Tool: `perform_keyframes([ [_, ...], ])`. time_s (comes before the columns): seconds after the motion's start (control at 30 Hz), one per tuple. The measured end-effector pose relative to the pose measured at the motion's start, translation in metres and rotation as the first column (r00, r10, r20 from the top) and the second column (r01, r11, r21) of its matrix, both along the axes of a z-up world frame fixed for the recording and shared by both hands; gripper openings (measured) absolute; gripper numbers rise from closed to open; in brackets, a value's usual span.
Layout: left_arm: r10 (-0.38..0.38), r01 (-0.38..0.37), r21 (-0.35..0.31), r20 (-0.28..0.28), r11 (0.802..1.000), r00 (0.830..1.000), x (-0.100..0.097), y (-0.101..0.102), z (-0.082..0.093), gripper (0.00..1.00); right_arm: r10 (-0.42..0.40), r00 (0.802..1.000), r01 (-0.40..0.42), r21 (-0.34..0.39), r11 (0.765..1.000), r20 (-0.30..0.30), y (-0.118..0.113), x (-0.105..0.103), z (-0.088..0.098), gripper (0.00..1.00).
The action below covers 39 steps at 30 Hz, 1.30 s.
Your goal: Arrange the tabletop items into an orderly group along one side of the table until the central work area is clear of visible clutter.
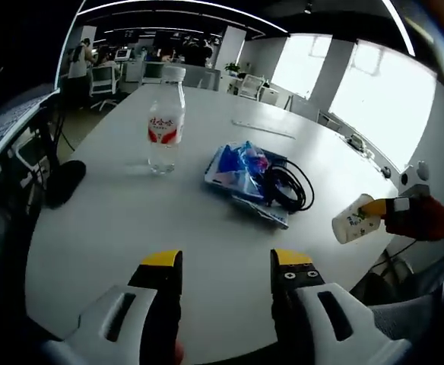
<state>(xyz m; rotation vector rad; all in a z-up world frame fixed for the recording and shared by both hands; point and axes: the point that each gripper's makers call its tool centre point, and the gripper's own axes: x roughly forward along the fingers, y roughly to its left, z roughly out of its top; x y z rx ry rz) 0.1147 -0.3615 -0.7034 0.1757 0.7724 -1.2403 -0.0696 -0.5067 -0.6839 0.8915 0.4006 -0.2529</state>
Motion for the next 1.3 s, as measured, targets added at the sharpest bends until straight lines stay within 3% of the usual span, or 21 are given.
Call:
perform_keyframes([
  [0.63,-0.014,0.013,-0.033,-0.036,0.999,0.999,-0.018,-0.006,0.004,0.45,0.122,0.993,-0.122,-0.062,0.991,-0.005,-0.005,0.052,0.013,0.00],
  [1.07,-0.036,0.034,-0.043,-0.044,0.998,0.998,-0.020,-0.009,0.007,0.45,0.251,0.968,-0.251,-0.140,0.958,-0.019,-0.009,0.109,0.029,0.00],
  [1.3,-0.061,0.059,-0.046,-0.064,0.997,0.996,-0.024,-0.010,0.006,0.46,0.337,0.940,-0.341,-0.183,0.922,-0.054,-0.002,0.138,0.030,0.00],
])
